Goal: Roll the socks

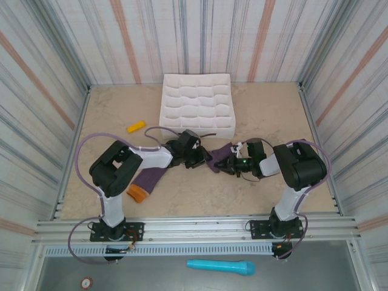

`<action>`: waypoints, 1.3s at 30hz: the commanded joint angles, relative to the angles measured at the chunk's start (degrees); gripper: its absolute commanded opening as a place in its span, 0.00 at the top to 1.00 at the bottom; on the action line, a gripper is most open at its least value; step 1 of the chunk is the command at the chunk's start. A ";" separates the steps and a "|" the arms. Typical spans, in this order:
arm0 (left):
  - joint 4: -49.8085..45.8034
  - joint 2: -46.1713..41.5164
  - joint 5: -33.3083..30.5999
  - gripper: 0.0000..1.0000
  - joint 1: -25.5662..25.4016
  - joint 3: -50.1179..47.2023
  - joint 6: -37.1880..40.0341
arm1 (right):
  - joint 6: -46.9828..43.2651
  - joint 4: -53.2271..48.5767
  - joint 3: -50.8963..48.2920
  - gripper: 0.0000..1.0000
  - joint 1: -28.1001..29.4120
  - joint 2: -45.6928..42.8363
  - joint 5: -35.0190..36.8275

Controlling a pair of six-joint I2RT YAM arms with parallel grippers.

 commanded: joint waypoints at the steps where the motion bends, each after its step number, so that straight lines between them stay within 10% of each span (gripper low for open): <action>1: -1.84 1.81 -2.85 0.67 -0.44 0.86 -0.44 | 1.41 -12.13 -3.48 0.92 -0.70 1.77 8.97; 5: -4.51 1.68 -3.80 0.91 -0.13 1.52 0.58 | 0.58 -13.03 -3.53 0.76 -0.70 -3.54 9.58; 15: -6.50 -2.53 -2.23 0.99 2.94 -1.64 1.33 | -15.67 -40.56 4.53 0.43 3.80 -29.81 25.19; 22: -9.26 -6.58 -1.51 1.00 4.75 -4.56 1.66 | -28.13 -48.16 9.37 0.32 16.78 -39.25 42.36; 39: -14.23 -14.12 5.89 1.00 9.40 -11.31 4.78 | -52.76 -40.71 14.54 0.28 51.31 -23.90 79.70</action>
